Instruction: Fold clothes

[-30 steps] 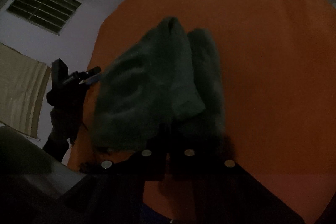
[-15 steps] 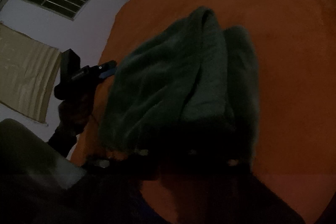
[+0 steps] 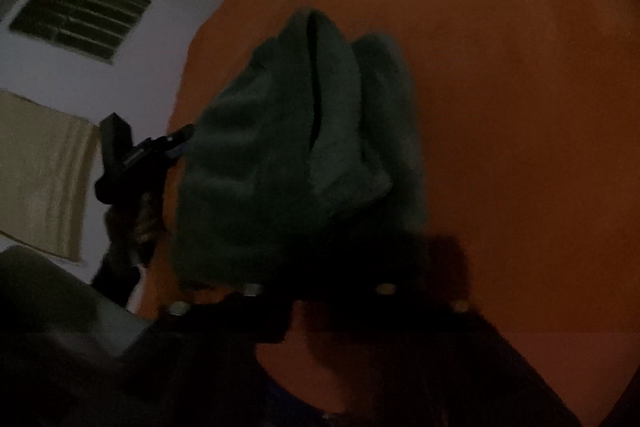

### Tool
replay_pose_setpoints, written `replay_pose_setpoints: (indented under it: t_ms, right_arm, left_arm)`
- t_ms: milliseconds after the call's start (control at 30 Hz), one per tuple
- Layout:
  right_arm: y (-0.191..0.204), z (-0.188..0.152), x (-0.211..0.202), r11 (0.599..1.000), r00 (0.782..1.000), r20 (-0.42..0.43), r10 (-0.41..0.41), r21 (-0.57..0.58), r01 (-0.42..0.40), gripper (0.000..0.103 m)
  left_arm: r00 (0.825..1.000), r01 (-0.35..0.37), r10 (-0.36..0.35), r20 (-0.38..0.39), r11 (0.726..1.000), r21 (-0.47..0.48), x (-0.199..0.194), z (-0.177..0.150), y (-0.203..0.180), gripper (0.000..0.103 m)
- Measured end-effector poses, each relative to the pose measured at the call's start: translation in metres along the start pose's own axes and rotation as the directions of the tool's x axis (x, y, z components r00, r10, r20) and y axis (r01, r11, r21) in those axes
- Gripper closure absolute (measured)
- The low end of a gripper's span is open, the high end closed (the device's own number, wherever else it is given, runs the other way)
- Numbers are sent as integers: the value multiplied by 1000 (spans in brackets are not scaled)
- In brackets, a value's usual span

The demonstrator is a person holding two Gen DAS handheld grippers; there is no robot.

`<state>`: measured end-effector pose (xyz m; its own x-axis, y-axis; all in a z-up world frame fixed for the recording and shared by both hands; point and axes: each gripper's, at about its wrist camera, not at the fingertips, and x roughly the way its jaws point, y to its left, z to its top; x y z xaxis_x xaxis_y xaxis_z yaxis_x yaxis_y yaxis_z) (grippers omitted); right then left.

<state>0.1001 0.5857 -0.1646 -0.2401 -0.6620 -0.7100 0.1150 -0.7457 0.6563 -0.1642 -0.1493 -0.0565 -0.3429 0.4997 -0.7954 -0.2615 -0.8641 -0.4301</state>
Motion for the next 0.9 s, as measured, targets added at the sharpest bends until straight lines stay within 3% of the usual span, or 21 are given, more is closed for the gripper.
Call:
replay_pose_setpoints:
  t_ms: [200,267,400,467,500,533,700,767,833,900]
  right_arm:
    - [13,30,-41,988,981,147,-124,-77,136,74]
    - [28,43,-29,983,985,145,-99,-142,120,74]
    - [50,69,18,949,983,106,-151,-262,174,74]
    - [42,83,37,959,984,107,-140,-234,162,74]
    - [36,88,41,969,986,114,-125,-200,146,81]
    - [30,94,45,979,988,121,-100,-163,119,103]
    - [6,107,20,996,971,231,-60,-45,72,103]
    - [-4,112,16,997,978,195,-69,-21,74,101]
    - [-10,120,23,997,989,131,-71,-18,74,75]
    - [-10,126,32,999,994,109,-26,-39,30,68]
  left_arm:
    - [999,-26,27,25,999,-40,-7,-1,13,43]
    - [999,-41,42,22,997,-64,-6,0,19,43]
    - [999,-28,31,24,994,-109,-8,1,25,43]
    - [999,-40,44,33,994,-97,-10,0,22,43]
    - [998,-43,47,37,995,-91,-11,-1,21,43]
    - [998,-48,52,42,995,-91,-13,-1,21,43]
    - [996,-62,69,61,991,-115,-20,-7,26,43]
    - [996,-57,66,62,989,-138,-21,-10,30,43]
    - [996,-59,67,55,987,-148,-19,-12,33,43]
    - [997,-62,69,41,987,-151,-15,-13,33,43]
